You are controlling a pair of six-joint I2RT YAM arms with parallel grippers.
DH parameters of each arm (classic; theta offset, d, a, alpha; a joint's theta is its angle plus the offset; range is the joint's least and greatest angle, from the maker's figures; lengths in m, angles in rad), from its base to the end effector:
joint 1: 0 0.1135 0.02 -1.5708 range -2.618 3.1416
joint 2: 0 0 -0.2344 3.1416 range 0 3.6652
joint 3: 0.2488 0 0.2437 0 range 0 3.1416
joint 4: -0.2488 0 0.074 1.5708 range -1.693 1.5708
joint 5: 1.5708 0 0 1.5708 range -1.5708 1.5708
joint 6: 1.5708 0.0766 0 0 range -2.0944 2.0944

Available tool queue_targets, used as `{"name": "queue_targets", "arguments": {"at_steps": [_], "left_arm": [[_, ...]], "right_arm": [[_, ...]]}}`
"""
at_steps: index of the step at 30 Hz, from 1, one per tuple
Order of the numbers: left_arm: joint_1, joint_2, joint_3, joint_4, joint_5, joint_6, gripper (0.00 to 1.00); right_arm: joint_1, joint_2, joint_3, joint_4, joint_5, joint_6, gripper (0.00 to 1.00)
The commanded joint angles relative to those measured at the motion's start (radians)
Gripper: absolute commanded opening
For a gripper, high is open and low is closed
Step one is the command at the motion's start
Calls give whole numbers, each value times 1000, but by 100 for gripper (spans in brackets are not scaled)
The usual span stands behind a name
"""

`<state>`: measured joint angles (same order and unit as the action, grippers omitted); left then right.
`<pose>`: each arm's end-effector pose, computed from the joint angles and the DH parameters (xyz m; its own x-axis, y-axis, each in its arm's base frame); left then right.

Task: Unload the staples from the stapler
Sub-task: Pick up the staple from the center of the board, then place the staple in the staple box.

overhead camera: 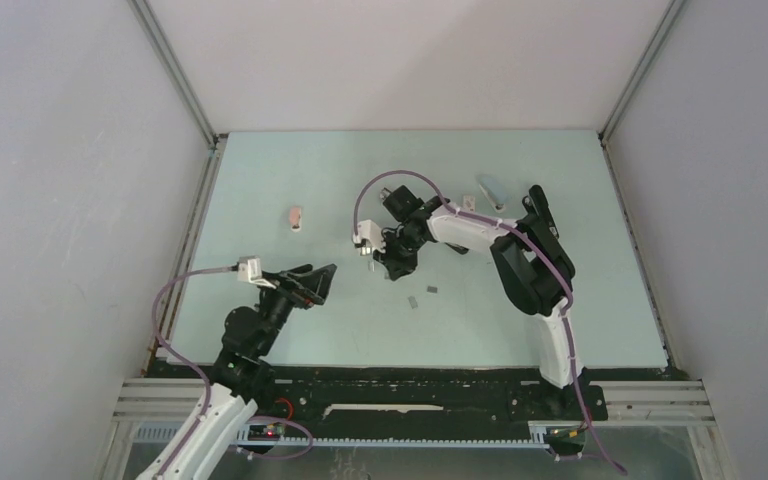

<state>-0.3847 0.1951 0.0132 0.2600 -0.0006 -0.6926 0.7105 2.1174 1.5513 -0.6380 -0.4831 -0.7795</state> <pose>0.1700 -0.0688 0.1870 -0.1836 -0.6145 -0.7672 0.3346 0.6948 -0.6366 0.2984 0.3037 0.1053 -0.0086 -0.8286 -0.5598 -0.9980 -0.0278 0.0564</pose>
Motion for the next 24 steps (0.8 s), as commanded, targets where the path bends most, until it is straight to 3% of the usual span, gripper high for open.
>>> {"name": "queue_targets", "arguments": {"at_steps": [1,6,13,24], "left_arm": [[4,65,-62,242,126,-66,95],[4,154,-104,478,201,-130,95],[3,289,-89,646,250,-151,96],[-58,680,-20,1052,279,-225,96]], "right_arm": [[-34,-106,-29,-1,-114,58,18],[-79,-181,-77,0,-237,110,18],[-147,-290,-166,0,-434,188,17],[-221,-381,-254,9,-634,287,17]]}}
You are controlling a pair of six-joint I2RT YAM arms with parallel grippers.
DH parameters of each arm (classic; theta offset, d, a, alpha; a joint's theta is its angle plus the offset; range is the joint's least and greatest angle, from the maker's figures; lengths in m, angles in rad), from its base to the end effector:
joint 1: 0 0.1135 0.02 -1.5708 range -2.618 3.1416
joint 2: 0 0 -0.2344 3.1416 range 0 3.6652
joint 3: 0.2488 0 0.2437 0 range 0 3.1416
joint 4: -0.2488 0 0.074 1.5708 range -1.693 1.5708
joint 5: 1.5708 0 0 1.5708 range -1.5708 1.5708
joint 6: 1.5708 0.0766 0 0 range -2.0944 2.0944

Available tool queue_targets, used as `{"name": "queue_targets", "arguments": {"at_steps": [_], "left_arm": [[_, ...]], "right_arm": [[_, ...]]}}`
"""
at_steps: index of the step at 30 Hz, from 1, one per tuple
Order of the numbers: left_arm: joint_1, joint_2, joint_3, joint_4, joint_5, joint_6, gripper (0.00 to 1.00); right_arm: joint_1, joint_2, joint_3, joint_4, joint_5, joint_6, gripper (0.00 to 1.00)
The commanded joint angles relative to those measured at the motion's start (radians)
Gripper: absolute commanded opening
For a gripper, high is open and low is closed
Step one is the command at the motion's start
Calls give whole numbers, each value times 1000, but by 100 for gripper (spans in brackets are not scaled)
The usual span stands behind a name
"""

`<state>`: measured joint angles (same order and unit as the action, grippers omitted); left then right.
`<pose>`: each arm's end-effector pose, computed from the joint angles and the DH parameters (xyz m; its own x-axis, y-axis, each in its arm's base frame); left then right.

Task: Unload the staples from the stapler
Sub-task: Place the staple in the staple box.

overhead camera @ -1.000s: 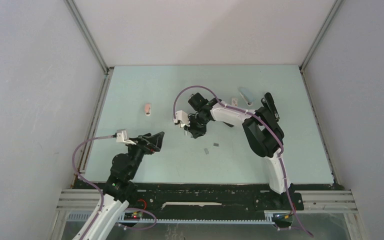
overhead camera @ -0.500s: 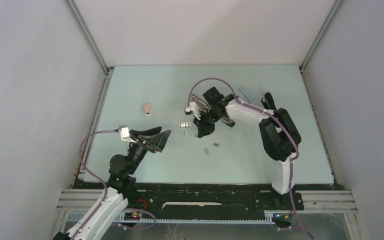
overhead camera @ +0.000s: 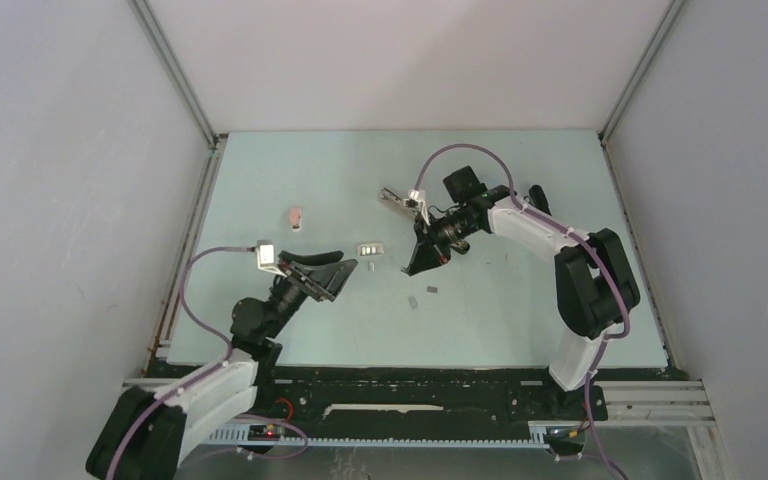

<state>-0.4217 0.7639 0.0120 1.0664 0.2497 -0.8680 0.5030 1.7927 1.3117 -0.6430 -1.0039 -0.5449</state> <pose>0.1795 -0.1013 0.2040 -0.2838 -0.6830 -0.6730 0.6103 0.4127 -0.6762 0.2829 0.2294 0.1822 -0.3760 -0.5246 -0.7638 -0.9040 0.0268 0.4266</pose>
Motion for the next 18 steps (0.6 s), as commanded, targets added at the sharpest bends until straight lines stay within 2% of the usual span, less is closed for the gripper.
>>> {"name": "queue_targets", "arguments": {"at_steps": [1,6,18], "left_arm": [[-25,153,-18,305,29,-59,98],[-63,278,58,347,20,-65,100],[-134,354,89,350,-55,-46,100]], "right_arm": [[-18,-61,-17,16,-124,57,17],[-46,-73,-32,27,-165,77,17],[-100,-73,-40,46,-238,118,17]]}}
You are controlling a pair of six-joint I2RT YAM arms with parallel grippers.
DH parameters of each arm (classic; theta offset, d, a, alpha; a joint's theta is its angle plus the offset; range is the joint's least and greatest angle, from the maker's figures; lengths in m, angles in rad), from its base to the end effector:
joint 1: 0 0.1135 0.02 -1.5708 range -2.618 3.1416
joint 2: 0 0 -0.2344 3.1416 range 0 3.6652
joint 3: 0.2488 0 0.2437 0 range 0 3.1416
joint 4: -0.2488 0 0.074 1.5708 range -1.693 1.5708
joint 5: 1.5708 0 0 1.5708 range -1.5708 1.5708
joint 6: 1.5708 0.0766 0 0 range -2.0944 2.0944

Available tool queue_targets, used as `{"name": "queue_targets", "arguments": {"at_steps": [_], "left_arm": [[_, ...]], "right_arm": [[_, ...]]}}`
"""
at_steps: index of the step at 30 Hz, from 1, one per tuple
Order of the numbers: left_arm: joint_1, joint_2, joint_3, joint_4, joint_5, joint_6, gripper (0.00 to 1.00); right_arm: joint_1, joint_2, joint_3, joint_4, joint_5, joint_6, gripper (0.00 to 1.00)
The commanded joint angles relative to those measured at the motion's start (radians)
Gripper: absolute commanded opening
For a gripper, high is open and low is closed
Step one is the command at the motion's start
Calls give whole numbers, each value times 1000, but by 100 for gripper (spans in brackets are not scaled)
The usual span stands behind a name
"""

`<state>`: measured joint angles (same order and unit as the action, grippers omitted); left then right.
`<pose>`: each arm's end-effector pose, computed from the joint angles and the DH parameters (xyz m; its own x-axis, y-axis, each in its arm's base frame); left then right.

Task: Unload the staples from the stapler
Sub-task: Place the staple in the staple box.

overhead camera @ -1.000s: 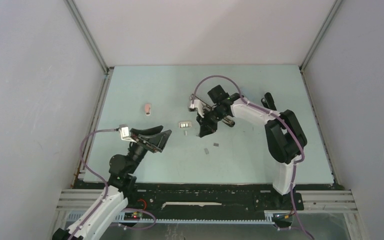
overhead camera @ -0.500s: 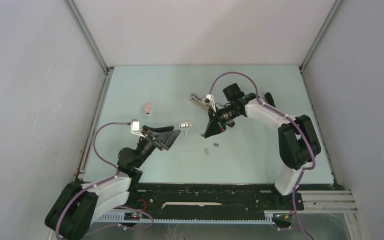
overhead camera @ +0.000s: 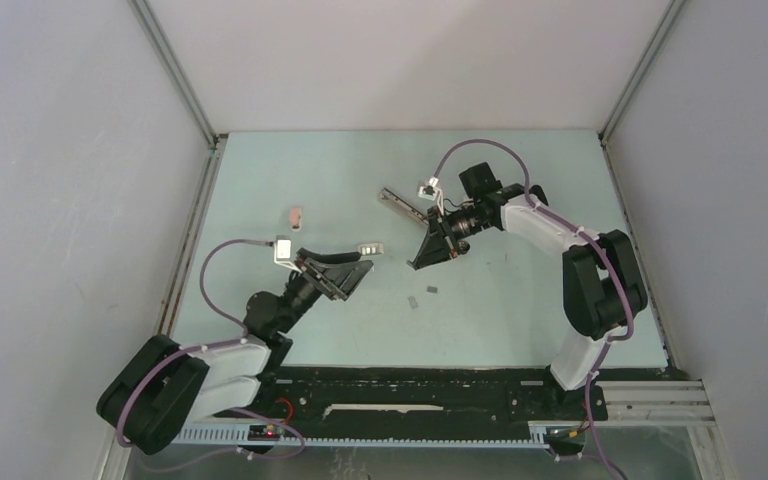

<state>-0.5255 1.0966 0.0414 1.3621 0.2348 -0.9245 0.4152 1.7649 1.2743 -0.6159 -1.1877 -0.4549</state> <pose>0.1841 -0.1274 0.1910 -0.3853 -0.6741 -0.6302 0.6180 0.3187 -0.7187 0.2896 0.2053 0.1934 -0.5017 -0.4007 -0.7666 -0.8363 -0.0017 0.5482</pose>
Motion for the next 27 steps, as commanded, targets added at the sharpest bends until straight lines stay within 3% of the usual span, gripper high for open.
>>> {"name": "queue_targets", "arguments": {"at_steps": [1,27], "left_arm": [[-37,27,64,54,-44,10,100],[-74,70,105,87,-68,7,100]], "right_arm": [[-14,-46,-3,21,-57,30,17],[-33,-52,-6,39,-99,68,17]]}}
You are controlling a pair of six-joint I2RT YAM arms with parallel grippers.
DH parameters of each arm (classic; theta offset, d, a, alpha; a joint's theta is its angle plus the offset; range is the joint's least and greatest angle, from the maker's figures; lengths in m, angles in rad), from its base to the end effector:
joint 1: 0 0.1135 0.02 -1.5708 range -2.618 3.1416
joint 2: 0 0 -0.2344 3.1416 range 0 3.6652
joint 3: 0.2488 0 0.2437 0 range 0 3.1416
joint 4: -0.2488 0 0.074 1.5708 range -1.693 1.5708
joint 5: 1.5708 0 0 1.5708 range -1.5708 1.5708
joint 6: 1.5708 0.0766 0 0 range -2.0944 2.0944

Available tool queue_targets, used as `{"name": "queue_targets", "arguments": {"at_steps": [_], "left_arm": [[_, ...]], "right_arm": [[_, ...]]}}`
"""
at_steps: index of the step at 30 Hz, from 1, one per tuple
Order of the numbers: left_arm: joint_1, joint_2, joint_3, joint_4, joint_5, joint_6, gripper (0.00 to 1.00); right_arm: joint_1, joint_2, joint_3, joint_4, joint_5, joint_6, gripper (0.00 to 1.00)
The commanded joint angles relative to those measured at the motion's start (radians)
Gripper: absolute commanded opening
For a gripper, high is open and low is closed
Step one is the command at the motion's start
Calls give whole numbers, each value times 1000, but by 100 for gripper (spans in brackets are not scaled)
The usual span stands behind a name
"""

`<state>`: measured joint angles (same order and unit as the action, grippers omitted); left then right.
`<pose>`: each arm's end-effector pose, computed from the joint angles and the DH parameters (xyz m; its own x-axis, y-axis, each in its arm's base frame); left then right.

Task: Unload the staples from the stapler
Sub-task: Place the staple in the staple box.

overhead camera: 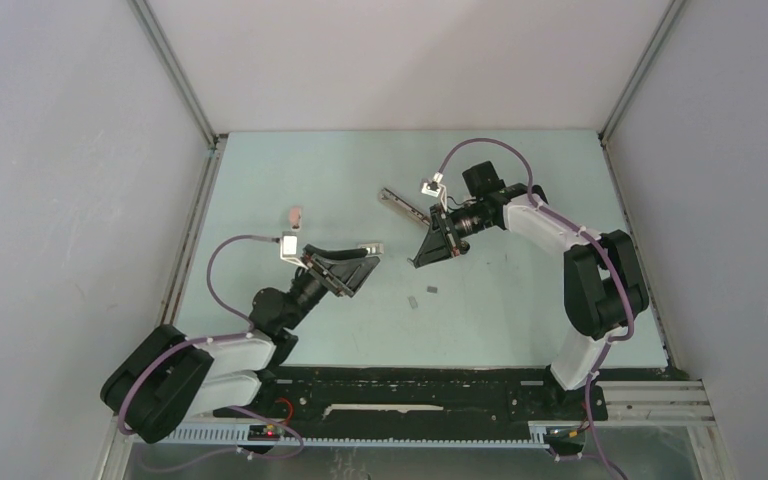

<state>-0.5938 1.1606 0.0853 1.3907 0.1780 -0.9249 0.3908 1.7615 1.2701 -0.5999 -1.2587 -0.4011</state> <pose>0.1861 -0.1420 0.1955 -0.3964 -0.6807 -0.6161 0.6207 0.2957 -0.7261 0.2921 0.1992 0.1986 -0.5511 -0.3567 -0.7544 -0.8017 -0.0245 0.5972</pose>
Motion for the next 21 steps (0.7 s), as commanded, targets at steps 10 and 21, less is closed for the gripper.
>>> {"name": "queue_targets", "arguments": {"at_steps": [10,21], "left_arm": [[-5,14,73,78,-8,-1,100],[-6,26,77,102,-5,-12,100]], "right_arm": [[-16,-58,-2,29,-36,25,17],[-24,-70,-1,38,-51,42,17]]}}
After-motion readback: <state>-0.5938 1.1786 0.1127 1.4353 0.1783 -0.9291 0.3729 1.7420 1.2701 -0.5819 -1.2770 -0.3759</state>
